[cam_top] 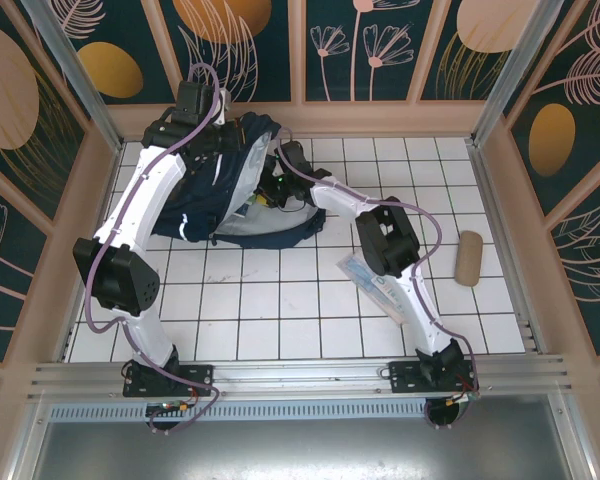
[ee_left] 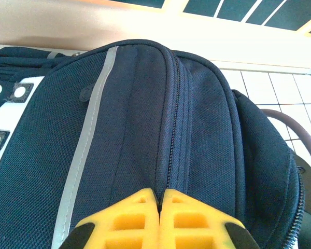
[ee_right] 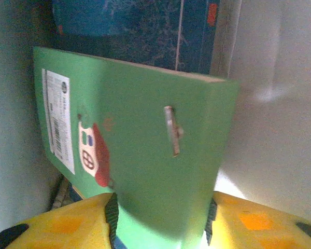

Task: Pack the student bag
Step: Place the book in the student bag.

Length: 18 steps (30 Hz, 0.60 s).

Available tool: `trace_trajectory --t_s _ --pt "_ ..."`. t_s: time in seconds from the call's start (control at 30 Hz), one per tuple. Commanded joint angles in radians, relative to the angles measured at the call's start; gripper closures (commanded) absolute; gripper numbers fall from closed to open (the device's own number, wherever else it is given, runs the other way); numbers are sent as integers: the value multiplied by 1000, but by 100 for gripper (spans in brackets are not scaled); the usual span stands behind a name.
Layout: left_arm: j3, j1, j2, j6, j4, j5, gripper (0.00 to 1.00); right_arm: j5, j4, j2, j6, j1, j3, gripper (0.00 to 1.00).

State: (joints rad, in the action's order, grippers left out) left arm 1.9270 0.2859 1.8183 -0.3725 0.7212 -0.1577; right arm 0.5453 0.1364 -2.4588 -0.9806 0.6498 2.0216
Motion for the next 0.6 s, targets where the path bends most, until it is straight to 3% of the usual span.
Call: trace_trajectory --t_s 0.0,0.33,0.57 --pt "34 -6 -55 -75 -147 -59 100 50 -42 -59 -35 22 92 58" --pt "23 -5 -53 -89 -154 -81 100 113 -153 -158 -113 42 241 57" --pt "-5 -6 -60 -81 -155 -52 100 45 -88 -19 12 31 117 43"
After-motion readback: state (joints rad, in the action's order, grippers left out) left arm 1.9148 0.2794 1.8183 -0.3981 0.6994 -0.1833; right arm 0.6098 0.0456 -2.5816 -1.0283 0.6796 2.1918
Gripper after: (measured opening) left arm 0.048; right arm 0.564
